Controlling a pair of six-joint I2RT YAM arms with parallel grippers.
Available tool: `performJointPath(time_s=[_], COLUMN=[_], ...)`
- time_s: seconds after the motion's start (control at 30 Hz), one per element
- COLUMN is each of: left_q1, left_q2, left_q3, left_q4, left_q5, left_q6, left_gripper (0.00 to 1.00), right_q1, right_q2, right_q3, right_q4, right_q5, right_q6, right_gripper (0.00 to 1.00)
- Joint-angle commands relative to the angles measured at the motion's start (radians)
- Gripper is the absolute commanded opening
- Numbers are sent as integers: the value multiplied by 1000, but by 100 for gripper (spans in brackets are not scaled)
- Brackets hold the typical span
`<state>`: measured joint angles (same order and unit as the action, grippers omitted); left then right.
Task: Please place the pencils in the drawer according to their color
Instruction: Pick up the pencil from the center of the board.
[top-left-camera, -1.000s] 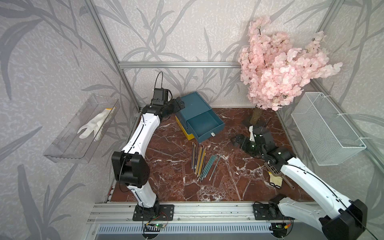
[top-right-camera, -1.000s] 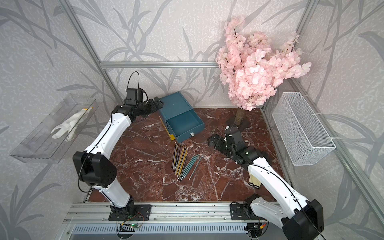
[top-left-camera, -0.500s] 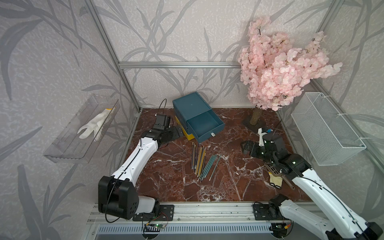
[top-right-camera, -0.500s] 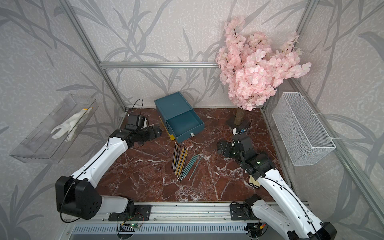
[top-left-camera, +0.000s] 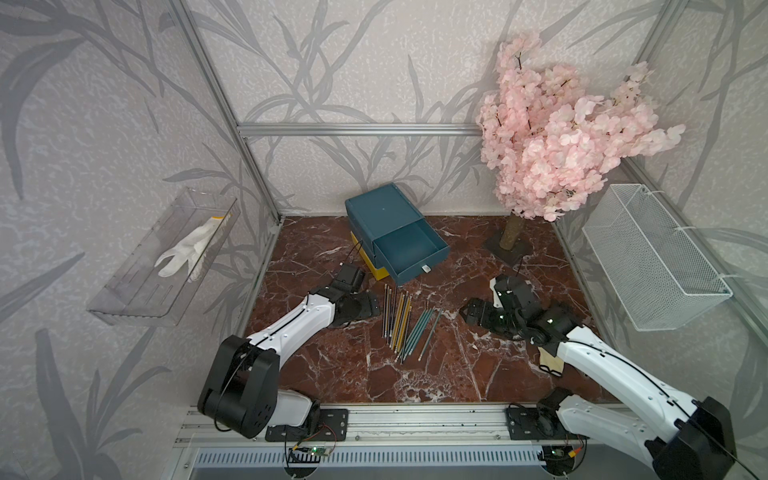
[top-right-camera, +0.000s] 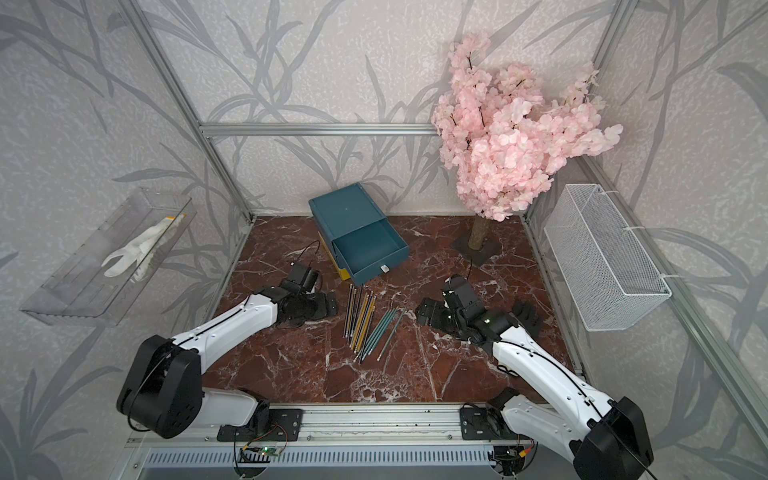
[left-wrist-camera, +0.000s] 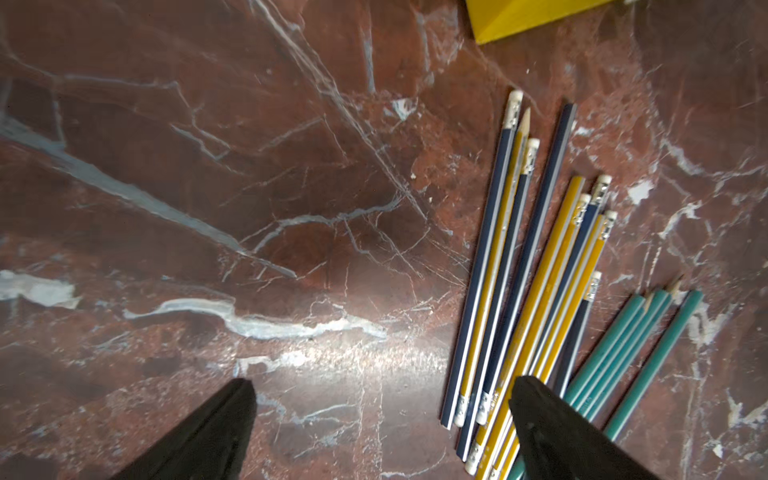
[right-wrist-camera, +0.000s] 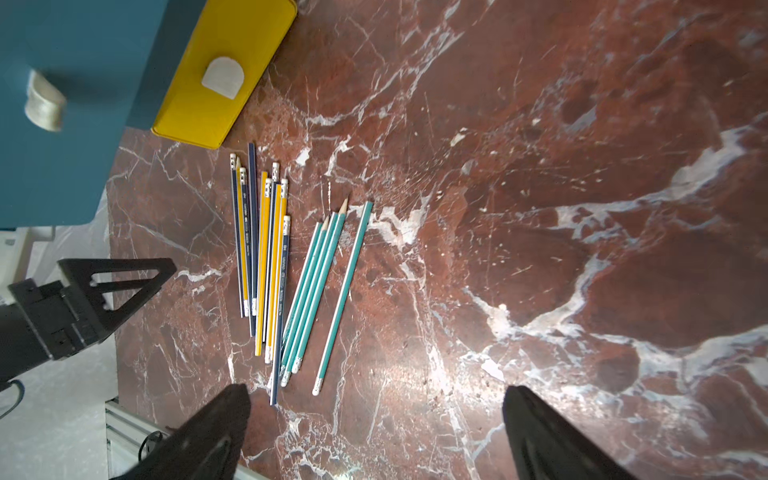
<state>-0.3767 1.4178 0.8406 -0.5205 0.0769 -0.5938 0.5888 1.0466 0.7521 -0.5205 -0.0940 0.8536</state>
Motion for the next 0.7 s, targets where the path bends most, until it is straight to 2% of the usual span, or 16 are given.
performJointPath(time_s=[0.0,0.23,0.67], left_q1=[-12,-16,-24], left_q2=[42,136,213], left_q3=[2,58,144], left_q4=[29,17,7], left_q5=[-21,-30,-38], left_q6=[24,78,109], left_gripper=[100,95,95], right_q1=[36,60,60], right_q2=[18,50,78], right_q3=[2,-2,2], right_q4=[34,45,48], right_q5=[30,37,29], right_q6=[33,38,18], right_gripper=[99,99,99])
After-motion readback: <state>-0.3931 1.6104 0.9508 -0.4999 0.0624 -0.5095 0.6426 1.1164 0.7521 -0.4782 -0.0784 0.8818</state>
